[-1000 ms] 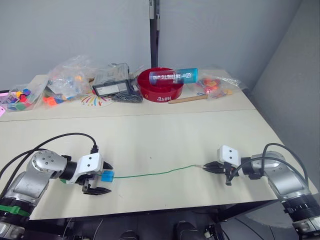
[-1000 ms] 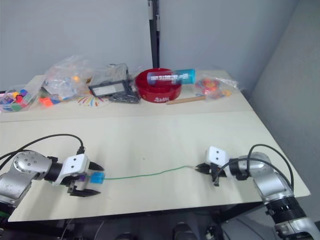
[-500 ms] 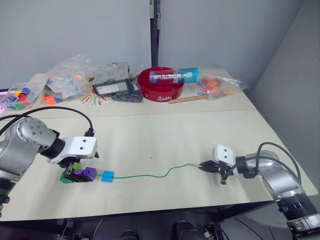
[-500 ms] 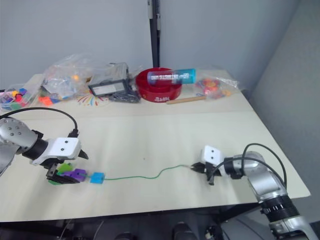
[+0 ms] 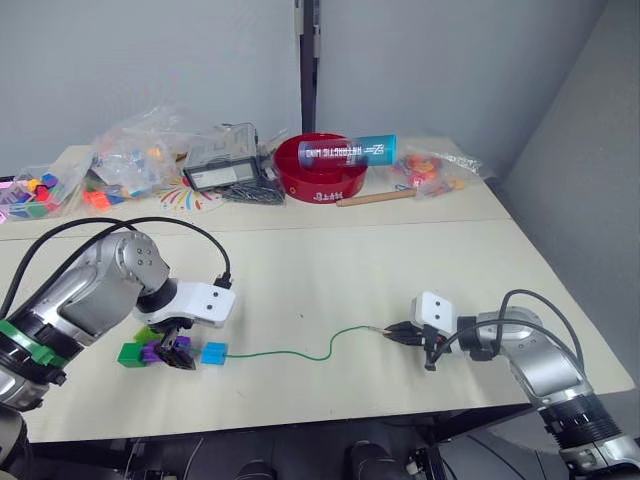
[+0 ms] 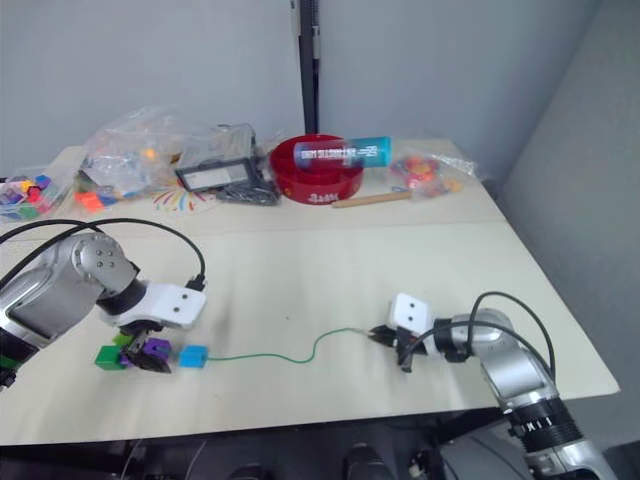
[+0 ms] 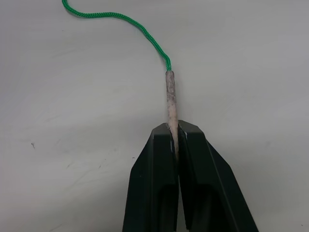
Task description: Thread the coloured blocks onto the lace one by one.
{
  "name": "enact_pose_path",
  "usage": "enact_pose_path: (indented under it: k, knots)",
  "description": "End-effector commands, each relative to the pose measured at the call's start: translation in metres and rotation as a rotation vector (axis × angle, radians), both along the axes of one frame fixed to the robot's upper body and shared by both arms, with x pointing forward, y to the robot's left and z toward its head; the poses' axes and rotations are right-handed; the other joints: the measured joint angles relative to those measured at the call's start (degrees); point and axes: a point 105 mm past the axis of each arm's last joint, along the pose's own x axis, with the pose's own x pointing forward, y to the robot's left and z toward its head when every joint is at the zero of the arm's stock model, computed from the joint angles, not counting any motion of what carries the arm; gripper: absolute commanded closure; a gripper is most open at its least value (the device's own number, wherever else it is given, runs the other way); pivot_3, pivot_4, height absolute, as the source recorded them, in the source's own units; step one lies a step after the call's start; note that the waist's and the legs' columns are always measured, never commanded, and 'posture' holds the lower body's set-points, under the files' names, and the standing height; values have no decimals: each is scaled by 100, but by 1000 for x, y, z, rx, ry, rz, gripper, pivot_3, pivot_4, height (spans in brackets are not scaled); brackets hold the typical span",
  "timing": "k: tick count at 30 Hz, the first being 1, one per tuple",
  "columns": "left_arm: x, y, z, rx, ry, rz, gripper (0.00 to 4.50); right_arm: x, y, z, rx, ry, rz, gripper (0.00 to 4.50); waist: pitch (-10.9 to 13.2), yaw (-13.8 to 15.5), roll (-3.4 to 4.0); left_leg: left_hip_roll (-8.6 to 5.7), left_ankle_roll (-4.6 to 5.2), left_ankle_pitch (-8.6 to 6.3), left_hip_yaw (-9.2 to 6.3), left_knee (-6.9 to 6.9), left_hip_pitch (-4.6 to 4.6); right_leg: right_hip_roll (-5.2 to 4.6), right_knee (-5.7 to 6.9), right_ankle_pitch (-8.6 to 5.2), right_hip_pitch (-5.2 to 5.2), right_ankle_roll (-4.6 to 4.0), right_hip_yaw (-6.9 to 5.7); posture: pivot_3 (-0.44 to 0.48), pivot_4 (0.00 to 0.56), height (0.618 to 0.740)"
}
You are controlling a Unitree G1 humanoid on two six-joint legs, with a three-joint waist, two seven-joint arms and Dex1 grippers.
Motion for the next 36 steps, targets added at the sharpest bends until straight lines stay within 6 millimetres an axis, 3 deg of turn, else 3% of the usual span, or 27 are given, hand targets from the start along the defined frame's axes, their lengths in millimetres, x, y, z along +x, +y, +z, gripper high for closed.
enact_pose_path:
  k: [1, 20, 28, 36]
  knots:
    - [1, -4, 7, 10, -62, -7, 41, -10, 8, -12, 1, 49, 15, 4500, 0, 10, -1, 0, 0, 0, 0, 0, 0, -1, 0, 0, 1, 0, 0, 0, 150, 731]
    - [3, -16, -29, 38, -145, 23, 41, -11, 10, -10, 23, 49, -12, 4500, -4, 31, 3, -2, 0, 0, 1, 0, 8, -3, 0, -1, 12, 1, 0, 0, 150, 731]
    - [2, -18, -37, 52, -144, 26, 41, -12, 10, -10, 26, 48, -21, 4500, -37, 36, 58, -4, 0, 0, 3, 0, 9, -6, 0, -6, 21, 10, 1, 0, 150, 731]
    - [1, -15, -40, 57, -136, 29, 2467, -9, 9, -7, 28, 44, -25, 4500, -54, 63, 89, -6, 0, 0, 3, 0, 11, -6, 1, -23, 40, 37, 2, 0, 150, 731]
